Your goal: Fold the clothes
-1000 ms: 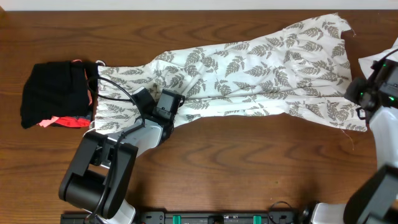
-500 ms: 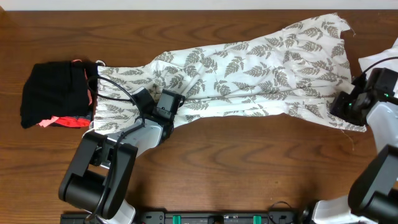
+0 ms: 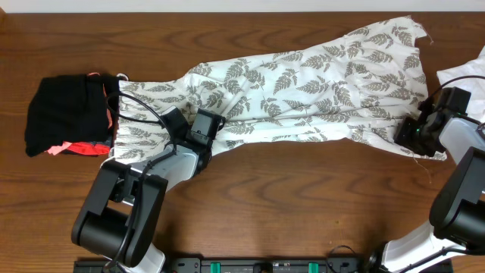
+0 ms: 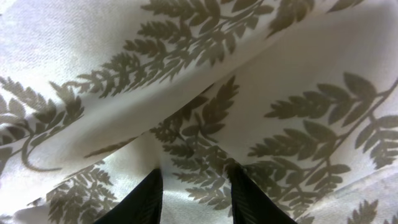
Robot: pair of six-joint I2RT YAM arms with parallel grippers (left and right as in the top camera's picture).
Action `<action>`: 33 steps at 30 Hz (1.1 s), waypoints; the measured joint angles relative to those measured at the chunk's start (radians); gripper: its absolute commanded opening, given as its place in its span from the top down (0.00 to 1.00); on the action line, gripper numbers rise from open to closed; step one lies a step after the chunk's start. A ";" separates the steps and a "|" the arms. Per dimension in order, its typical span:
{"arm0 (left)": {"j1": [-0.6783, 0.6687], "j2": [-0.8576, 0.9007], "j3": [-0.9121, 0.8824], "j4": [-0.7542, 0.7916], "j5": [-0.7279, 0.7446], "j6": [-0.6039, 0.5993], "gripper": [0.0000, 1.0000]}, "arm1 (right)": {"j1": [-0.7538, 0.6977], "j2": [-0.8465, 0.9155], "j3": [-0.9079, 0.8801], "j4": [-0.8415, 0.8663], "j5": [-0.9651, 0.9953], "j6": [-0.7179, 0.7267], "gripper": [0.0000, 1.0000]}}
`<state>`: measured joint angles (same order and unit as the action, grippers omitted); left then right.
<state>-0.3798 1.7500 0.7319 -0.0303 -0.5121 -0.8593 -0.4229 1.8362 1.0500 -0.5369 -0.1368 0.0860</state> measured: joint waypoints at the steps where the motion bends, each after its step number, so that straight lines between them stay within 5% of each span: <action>1: 0.000 0.000 0.000 0.000 0.000 0.000 0.83 | 0.000 0.000 0.000 0.000 0.002 0.000 0.66; 19: 0.000 0.000 0.000 -0.005 0.000 0.000 0.83 | 0.000 0.001 0.000 -0.029 -0.136 0.000 0.67; 33: 0.000 -0.002 0.001 -0.010 0.000 0.000 0.83 | 0.000 0.001 -0.002 0.231 0.071 -0.001 0.61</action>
<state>-0.3798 1.7485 0.7326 -0.0406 -0.5121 -0.8593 -0.4232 1.8374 1.0481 -0.3061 -0.0662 0.0853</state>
